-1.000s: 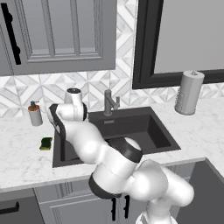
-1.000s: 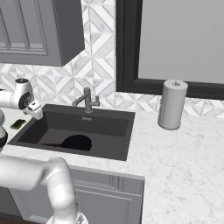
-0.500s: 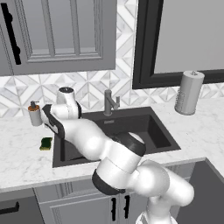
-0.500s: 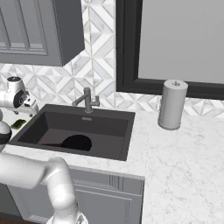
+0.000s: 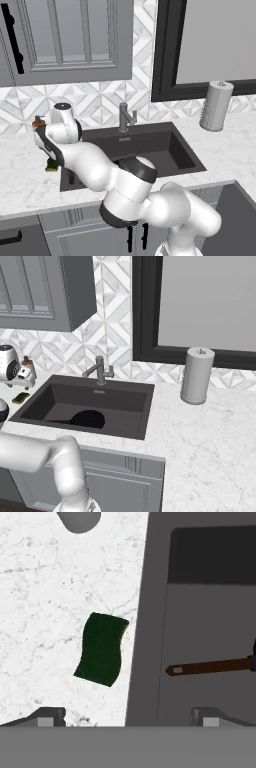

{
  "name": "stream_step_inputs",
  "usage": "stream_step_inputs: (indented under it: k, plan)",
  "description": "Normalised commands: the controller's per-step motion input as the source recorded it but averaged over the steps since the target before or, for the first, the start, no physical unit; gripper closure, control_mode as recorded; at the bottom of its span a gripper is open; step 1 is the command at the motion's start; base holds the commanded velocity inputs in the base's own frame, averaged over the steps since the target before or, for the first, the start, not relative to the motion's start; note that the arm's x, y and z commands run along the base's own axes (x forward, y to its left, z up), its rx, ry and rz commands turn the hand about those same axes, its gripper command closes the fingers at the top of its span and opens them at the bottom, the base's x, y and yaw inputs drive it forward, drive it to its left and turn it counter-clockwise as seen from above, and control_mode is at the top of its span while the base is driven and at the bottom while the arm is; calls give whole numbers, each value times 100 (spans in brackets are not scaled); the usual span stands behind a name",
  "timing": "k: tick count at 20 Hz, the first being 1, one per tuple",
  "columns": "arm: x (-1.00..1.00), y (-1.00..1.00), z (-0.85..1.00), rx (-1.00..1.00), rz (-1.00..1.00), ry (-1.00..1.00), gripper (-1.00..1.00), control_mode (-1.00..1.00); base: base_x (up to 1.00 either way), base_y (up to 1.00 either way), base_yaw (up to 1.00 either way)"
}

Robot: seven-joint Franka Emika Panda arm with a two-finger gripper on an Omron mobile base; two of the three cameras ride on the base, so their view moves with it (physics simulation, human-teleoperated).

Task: Pick the pan and sponge and place them into the sink. Then turn on the water.

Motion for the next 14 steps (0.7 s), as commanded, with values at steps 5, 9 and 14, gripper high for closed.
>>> stream_step_inputs:
  k: [5, 9, 14]
  plan:
    - [-2, 17, -8, 0, 0, 0, -100, -100, 0, 0, 0]
    - [0, 4, -30, 0, -1, 0, -100, -100, 0, 0, 0]
    - [0, 7, -26, 0, -1, 0, -100, -100, 0, 0, 0]
